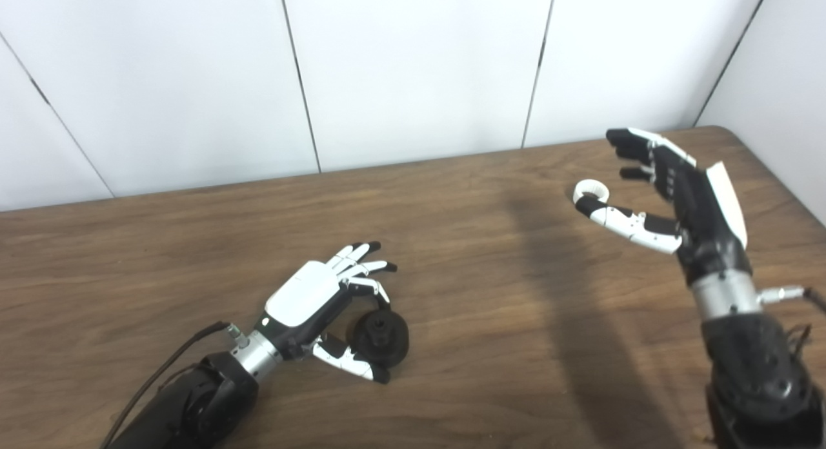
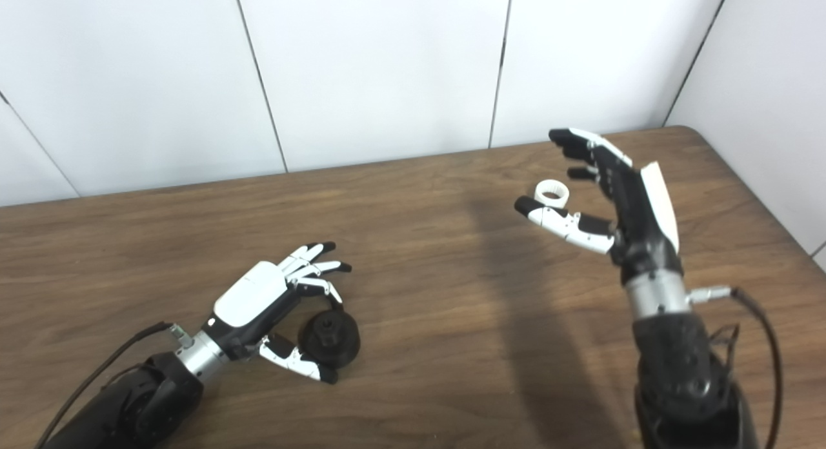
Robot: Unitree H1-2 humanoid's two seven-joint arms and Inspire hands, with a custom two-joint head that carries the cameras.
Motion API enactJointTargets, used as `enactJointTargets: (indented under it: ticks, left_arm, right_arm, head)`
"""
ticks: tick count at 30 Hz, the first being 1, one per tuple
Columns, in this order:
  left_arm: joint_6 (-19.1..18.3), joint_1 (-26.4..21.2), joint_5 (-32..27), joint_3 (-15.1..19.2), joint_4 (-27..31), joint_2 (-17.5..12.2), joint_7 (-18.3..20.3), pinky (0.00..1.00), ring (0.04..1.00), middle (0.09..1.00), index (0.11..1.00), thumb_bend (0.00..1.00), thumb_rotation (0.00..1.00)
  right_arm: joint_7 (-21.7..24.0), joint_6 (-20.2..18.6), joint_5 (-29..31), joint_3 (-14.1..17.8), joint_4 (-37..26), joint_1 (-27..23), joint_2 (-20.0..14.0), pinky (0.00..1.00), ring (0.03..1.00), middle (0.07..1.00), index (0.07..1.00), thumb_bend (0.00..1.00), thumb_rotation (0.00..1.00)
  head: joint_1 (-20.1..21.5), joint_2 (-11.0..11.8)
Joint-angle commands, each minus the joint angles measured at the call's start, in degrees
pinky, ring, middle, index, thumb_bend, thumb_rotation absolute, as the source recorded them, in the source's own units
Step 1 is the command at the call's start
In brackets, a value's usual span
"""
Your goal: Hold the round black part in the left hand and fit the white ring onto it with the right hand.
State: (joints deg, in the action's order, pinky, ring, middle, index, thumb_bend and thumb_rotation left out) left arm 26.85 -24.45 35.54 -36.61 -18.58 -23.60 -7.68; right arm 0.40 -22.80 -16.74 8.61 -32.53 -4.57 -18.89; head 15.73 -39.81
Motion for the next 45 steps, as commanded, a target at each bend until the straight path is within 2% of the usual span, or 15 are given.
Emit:
enactJointTargets:
  ticks: [1,3,6,15,20,27,34,40,45]
  left_arm:
    - [0.1,-0.1,-0.1,-0.1,0.8,-0.3,0.9,1.0,1.0,0.879,0.483,0.52,0.05]
    - [0.1,0.0,-0.1,-0.1,0.8,-0.2,0.8,1.0,1.0,0.879,0.483,0.52,0.05]
    - [0.1,0.0,-0.1,-0.6,0.6,-0.3,0.2,1.0,1.0,0.872,0.483,0.52,0.06]
    - [0.1,-0.3,-0.3,-2.0,-0.7,-0.6,-2.7,1.0,1.0,0.868,0.482,0.52,0.06]
    - [0.1,-0.3,-0.5,-2.4,-1.1,-0.6,-3.2,1.0,1.0,0.869,0.482,0.52,0.06]
    - [0.1,-0.4,-0.7,-2.6,-1.2,-0.6,-3.1,1.0,1.0,0.866,0.482,0.52,0.06]
    - [0.1,-0.4,-1.3,-3.2,-1.4,-0.8,-3.6,1.0,1.0,0.862,0.482,0.52,0.05]
    - [0.1,-0.5,-1.3,-3.8,-1.4,-1.1,-4.0,1.0,1.0,0.861,0.482,0.52,0.05]
    - [0.1,-0.4,-1.7,-3.8,-1.0,-1.2,-3.5,1.0,1.0,0.862,0.483,0.52,0.05]
  right_arm:
    - [0.6,0.9,-4.0,-1.0,0.3,-1.7,-2.4,0.7,0.788,0.779,0.735,0.62,0.21]
    - [1.1,0.9,-6.0,-1.7,1.4,-2.4,-3.7,0.69,0.782,0.776,0.734,0.63,0.21]
    - [1.9,1.8,-7.9,-2.4,3.7,-3.6,-5.9,0.69,0.774,0.773,0.739,0.65,0.14]
    - [4.5,2.6,-12.3,-4.7,10.9,-8.2,-10.7,0.67,0.768,0.784,0.746,0.67,0.13]
    - [5.4,4.6,-15.2,-6.6,15.2,-10.6,-14.0,0.65,0.763,0.786,0.728,0.7,0.06]
    - [6.1,7.0,-19.3,-9.6,21.5,-14.4,-17.2,0.66,0.764,0.773,0.713,0.72,0.08]
    - [6.6,9.2,-20.9,-11.5,27.2,-17.7,-18.1,0.67,0.777,0.771,0.701,0.75,0.09]
    - [8.0,8.6,-22.6,-13.0,30.4,-20.5,-19.0,0.69,0.799,0.795,0.708,0.74,0.12]
    - [11.1,7.8,-23.6,-14.1,32.4,-23.2,-20.2,0.73,0.828,0.818,0.724,0.74,0.15]
  head:
    - [-0.1,0.0]
    - [0.6,0.3]
    - [0.6,0.3]
    - [2.7,1.5]
    - [3.4,2.0]
    - [4.5,2.4]
    - [5.0,3.0]
    - [5.7,3.5]
    - [6.0,3.8]
